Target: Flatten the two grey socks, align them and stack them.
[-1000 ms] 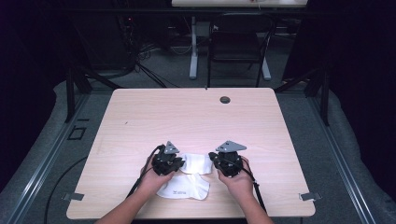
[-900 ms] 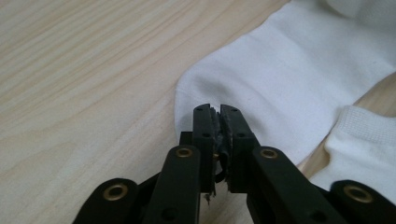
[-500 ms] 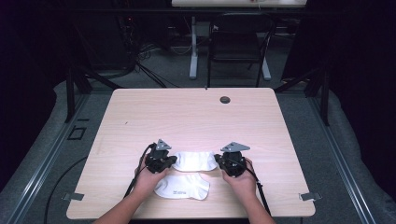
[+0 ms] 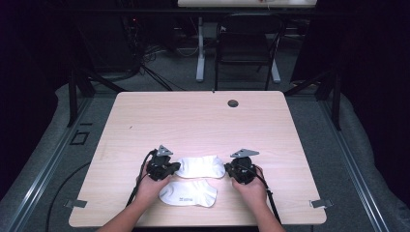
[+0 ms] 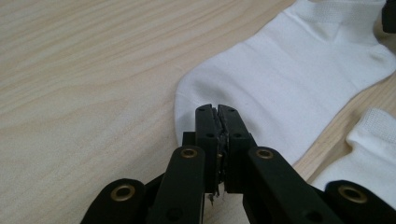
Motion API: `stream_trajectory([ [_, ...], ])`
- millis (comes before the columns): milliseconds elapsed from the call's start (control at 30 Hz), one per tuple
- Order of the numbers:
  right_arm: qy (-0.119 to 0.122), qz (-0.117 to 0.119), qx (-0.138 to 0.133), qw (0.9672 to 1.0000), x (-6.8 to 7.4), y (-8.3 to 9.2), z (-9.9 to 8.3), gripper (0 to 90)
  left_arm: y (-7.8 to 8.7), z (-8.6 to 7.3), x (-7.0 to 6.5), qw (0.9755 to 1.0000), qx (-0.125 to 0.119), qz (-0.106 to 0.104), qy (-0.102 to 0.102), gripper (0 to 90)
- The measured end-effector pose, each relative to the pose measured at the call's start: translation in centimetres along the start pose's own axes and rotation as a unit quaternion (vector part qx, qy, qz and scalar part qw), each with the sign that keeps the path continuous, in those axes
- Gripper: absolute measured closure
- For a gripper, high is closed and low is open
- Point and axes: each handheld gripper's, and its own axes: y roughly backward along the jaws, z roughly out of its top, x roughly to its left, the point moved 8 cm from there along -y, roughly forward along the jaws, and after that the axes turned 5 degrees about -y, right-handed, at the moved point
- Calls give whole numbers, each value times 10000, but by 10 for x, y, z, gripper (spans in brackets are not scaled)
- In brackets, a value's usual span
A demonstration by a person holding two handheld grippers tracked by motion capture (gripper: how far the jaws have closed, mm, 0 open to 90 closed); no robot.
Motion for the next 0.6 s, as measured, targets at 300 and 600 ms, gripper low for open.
stream_trajectory([
  [300,12,156,-261,9995,7,11,13,793,11,8,5,9998,-211,-1,20,824],
  [600,179,158,-273,9993,18,3,31,720,10,11,11,9997,-209,-2,124,717],
])
